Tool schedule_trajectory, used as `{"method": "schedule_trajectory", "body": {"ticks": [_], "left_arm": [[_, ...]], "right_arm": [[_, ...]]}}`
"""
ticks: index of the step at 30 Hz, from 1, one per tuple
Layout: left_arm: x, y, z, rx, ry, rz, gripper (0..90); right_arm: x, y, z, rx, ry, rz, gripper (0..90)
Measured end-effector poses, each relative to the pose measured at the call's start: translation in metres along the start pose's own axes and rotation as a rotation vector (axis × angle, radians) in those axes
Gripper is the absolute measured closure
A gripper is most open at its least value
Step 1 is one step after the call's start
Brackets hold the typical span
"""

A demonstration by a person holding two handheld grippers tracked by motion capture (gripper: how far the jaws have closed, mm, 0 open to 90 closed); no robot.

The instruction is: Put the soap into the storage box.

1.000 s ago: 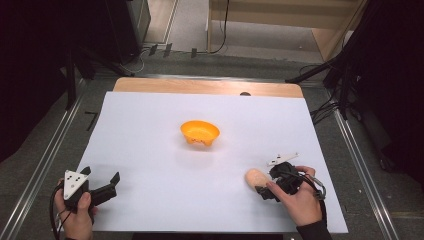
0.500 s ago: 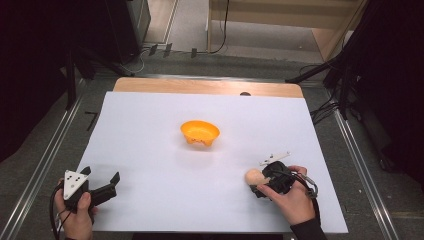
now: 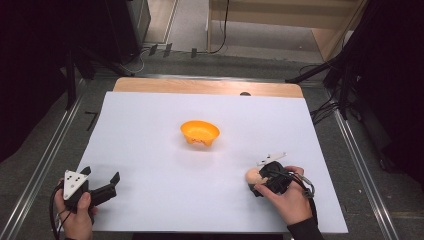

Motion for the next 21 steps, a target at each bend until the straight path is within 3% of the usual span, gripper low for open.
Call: {"method": "schedule_trajectory", "body": {"ticks": [6, 21], "left_arm": [[0.0000, -0.0001, 0.0000, 0.002, 0.000, 0.000, 4.8], [0.0000, 0.0001, 0.0001, 0.002, 0.001, 0.002, 4.8]], "right_arm": [[0.0001, 0.0014, 0.0004, 0.006, 0.007, 0.008, 32.7], [0.0012, 0.0013, 0.0001, 0.000, 0.009, 0.032, 33.0]]}}
Point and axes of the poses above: each handheld gripper's, and its own axes: z roughly backward along the jaws, x roughly out of its underside, y roughly to its right, the point moved 8 cm from there along -z, roughly forward along the jaws
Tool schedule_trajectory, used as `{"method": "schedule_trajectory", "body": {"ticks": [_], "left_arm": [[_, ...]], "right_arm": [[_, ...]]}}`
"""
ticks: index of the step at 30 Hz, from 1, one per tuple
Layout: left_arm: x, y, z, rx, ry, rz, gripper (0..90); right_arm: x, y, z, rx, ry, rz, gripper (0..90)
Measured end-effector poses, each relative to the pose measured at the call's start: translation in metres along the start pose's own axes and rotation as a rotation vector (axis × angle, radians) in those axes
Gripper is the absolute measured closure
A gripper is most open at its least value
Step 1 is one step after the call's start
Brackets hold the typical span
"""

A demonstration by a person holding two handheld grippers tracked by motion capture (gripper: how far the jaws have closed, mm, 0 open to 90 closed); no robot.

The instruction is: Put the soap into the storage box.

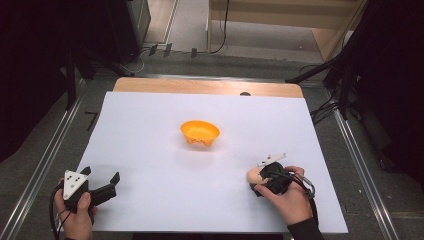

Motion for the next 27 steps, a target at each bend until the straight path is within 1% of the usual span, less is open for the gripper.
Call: {"method": "schedule_trajectory", "body": {"ticks": [4, 7, 10, 18, 21, 22, 23, 24, 27], "left_arm": [[-0.0001, -0.0001, 0.0000, 0.001, 0.001, -0.001, 4.8], [0.0000, 0.0000, 0.0000, 0.001, 0.001, 0.000, 4.8], [-0.0001, -0.0001, -0.0001, 0.001, 0.001, -0.001, 4.8], [0.0000, -0.0001, -0.0001, 0.001, 0.000, 0.000, 4.9], [-0.0002, -0.0002, 0.0000, 0.002, 0.002, 0.001, 4.9], [-0.0002, -0.0002, -0.0001, 0.003, 0.001, 0.001, 4.9], [-0.0002, -0.0002, -0.0001, 0.003, 0.001, 0.001, 4.9], [-0.0001, -0.0003, -0.0001, 0.003, 0.001, 0.003, 4.9], [-0.0001, -0.0003, -0.0001, 0.003, 0.000, 0.004, 4.9]], "right_arm": [[-0.0002, -0.0002, 0.0000, 0.004, -0.010, -0.004, 33.1], [0.0002, 0.0001, -0.0002, -0.003, 0.003, 0.005, 33.0], [0.0008, -0.0001, 0.0000, -0.004, 0.008, -0.001, 33.1], [-0.0002, 0.0004, 0.0001, -0.006, -0.003, 0.008, 33.6], [-0.0002, 0.0005, 0.0006, -0.016, -0.011, 0.015, 33.6], [-0.0003, 0.0009, 0.0010, -0.026, -0.017, 0.027, 33.6], [-0.0003, 0.0009, 0.0010, -0.026, -0.017, 0.027, 33.6], [-0.0005, 0.0016, 0.0013, -0.031, -0.023, 0.049, 33.7], [-0.0006, 0.0013, 0.0016, -0.033, -0.029, 0.057, 33.7]]}}
Point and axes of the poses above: each handheld gripper's, and its own axes: z roughly backward along the jaws, x roughly out of its underside, y roughly to its right, the point moved 8 cm from there along -z, roughly forward along the jaws
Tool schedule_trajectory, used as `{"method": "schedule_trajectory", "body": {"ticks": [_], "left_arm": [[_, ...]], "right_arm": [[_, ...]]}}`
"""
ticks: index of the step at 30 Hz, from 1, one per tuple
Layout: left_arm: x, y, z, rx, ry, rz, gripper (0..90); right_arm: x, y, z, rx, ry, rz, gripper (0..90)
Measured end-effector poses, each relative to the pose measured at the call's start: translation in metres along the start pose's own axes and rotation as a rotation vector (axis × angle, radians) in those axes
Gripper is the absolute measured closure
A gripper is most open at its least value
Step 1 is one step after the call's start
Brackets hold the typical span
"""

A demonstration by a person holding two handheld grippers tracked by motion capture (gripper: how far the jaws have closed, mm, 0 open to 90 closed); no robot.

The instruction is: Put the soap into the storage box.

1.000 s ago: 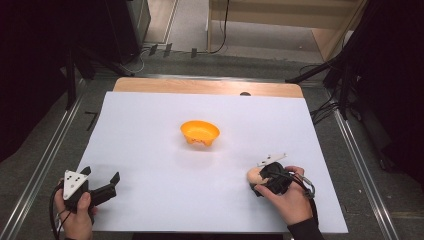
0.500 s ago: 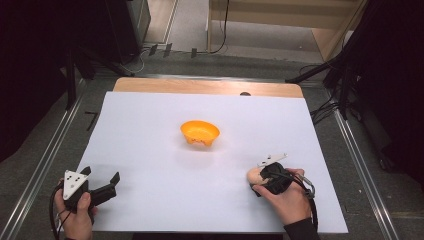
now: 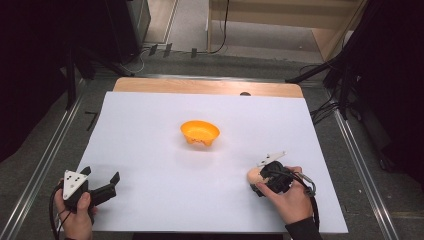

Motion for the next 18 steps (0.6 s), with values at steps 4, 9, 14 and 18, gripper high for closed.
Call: {"method": "schedule_trajectory", "body": {"ticks": [4, 9, 14, 18], "left_arm": [[0.000, 0.000, 0.000, 0.000, 0.001, 0.001, 4.9], [0.000, 0.000, 0.000, -0.002, 0.001, -0.001, 4.9], [0.000, 0.000, 0.000, -0.001, 0.000, -0.001, 4.9], [0.000, 0.000, 0.000, -0.001, 0.001, 0.000, 4.9]], "right_arm": [[-0.002, 0.001, 0.000, 0.001, 0.003, 0.030, 33.7], [-0.008, 0.003, 0.005, 0.004, 0.013, 0.077, 33.6], [-0.016, 0.004, 0.008, -0.030, 0.011, 0.126, 33.6], [-0.020, 0.007, 0.007, -0.038, 0.017, 0.142, 33.6]]}}
Point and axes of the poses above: each handheld gripper's, and its own axes: z roughly backward along the jaws, x roughly out of its underside, y roughly to its right, the point moved 8 cm from there along -z, roughly forward along the jaws
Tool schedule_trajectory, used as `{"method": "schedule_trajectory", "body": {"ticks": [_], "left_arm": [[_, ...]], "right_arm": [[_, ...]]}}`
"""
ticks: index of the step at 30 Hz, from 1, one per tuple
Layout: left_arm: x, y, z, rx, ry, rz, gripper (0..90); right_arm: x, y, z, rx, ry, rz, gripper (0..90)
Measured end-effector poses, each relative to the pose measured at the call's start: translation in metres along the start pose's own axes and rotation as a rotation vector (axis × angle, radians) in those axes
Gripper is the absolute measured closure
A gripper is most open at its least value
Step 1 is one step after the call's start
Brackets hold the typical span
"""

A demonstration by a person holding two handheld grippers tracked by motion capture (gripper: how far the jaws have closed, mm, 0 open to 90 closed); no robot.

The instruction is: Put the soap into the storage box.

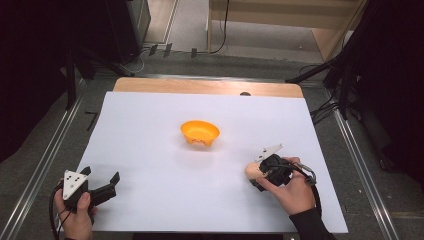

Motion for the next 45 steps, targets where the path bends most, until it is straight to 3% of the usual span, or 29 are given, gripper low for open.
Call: {"method": "schedule_trajectory", "body": {"ticks": [12, 22, 31, 45], "left_arm": [[0.000, 0.000, 0.000, 0.000, 0.002, -0.001, 4.9], [0.000, 0.000, 0.000, 0.001, 0.003, 0.000, 4.9], [0.000, 0.000, 0.000, 0.001, 0.006, 0.000, 4.9], [0.000, 0.000, 0.000, 0.001, 0.007, -0.001, 4.9]], "right_arm": [[-0.010, 0.016, 0.002, -0.010, 0.010, 0.038, 33.6], [-0.021, 0.021, 0.002, -0.019, 0.024, 0.068, 33.6], [-0.032, 0.024, -0.001, -0.019, 0.030, 0.125, 33.6], [-0.042, 0.030, -0.007, -0.041, 0.057, 0.162, 33.6]]}}
Point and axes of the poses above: each handheld gripper's, and its own axes: z roughly backward along the jaws, x roughly out of its underside, y roughly to its right, the point moved 8 cm from there along -z, roughly forward along the jaws
